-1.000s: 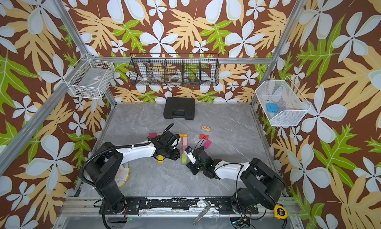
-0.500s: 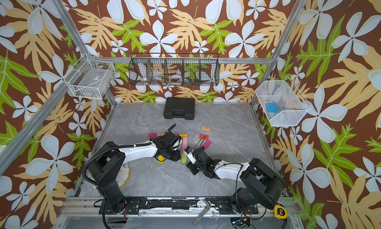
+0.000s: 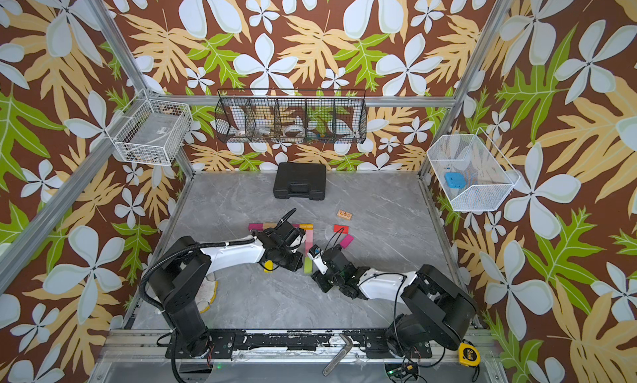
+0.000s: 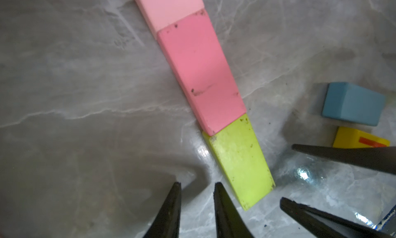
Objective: Assemble the number 7 with building blocks
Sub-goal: Adjust the building block at the center of the board.
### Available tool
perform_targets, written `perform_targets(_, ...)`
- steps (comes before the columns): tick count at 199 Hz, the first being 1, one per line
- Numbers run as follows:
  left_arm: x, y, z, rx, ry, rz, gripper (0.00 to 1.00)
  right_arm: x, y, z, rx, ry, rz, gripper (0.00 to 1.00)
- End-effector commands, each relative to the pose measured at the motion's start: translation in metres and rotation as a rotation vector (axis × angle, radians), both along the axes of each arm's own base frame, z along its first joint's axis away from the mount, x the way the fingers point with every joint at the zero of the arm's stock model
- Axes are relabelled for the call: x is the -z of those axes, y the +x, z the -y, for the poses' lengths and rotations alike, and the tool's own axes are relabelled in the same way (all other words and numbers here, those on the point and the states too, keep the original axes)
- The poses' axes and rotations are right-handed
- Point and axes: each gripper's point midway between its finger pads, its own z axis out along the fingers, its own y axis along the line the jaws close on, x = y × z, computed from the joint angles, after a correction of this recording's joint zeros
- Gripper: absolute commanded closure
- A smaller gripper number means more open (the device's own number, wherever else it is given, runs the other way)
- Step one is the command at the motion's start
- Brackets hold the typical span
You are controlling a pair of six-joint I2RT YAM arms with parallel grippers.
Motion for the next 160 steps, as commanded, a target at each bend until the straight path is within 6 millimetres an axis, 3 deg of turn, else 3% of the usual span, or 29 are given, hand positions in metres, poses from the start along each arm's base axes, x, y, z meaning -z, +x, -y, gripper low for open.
perform_targets(1,0.0003,-0.0006,0.0013,0.008,0.004,-0.004,0.7,-0.0017,0.0029,0.0003,0.008,0.0,0.015,0.58)
perform_targets(160,0.0041,-0.0011,-0.0007,0.005,0.014,-0.005,0.7,-0.0016,0.0031,0.0002,0.01,0.001,0.016,0.58)
